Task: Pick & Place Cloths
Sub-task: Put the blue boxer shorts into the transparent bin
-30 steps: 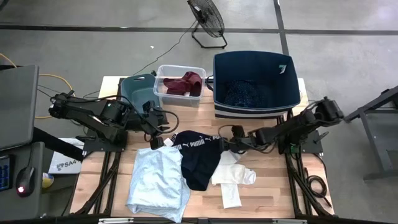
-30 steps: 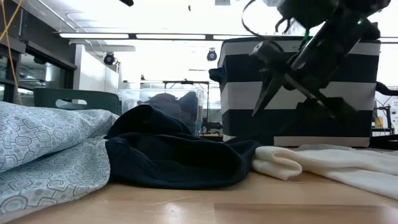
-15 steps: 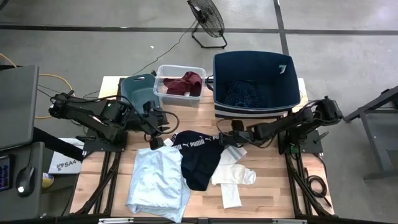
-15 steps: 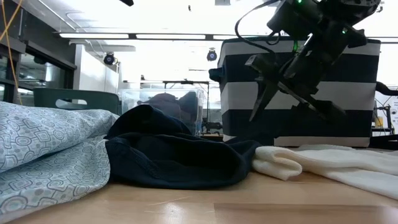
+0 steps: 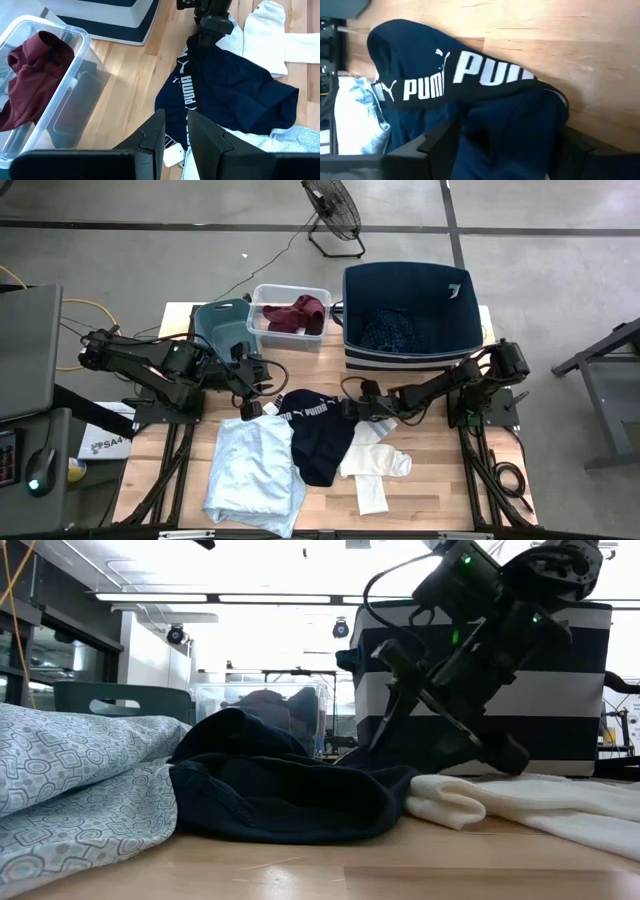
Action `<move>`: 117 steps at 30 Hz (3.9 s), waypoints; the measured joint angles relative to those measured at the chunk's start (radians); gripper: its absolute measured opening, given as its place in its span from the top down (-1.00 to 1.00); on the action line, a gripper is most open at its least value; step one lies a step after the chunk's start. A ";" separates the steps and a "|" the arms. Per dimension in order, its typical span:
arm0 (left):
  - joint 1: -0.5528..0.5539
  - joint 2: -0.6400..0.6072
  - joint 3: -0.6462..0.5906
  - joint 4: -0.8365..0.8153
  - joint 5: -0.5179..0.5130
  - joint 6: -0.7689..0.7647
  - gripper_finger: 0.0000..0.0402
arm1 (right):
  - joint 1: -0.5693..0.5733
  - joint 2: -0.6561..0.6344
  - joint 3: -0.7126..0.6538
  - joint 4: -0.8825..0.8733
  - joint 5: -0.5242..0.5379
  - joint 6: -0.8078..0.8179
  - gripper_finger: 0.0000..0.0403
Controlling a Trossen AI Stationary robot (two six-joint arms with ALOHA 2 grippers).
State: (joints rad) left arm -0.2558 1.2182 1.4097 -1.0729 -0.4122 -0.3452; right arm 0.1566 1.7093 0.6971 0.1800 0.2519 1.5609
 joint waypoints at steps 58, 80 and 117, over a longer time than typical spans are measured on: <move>0.001 0.161 0.002 0.733 -0.056 0.090 -0.19 | 0.140 -0.899 -0.001 0.301 -0.154 -0.848 0.98; 0.061 0.481 0.001 1.439 -0.022 0.098 -0.34 | 0.115 -0.985 -0.001 0.341 -0.335 -0.907 0.98; 0.075 0.634 0.147 1.526 0.031 0.136 -0.34 | -0.035 -0.914 -0.001 0.374 -0.331 -0.876 0.98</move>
State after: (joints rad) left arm -0.1806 1.8523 1.5566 0.4529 -0.3809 -0.2096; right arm 0.1215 0.7951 0.6964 0.5544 -0.0789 0.6849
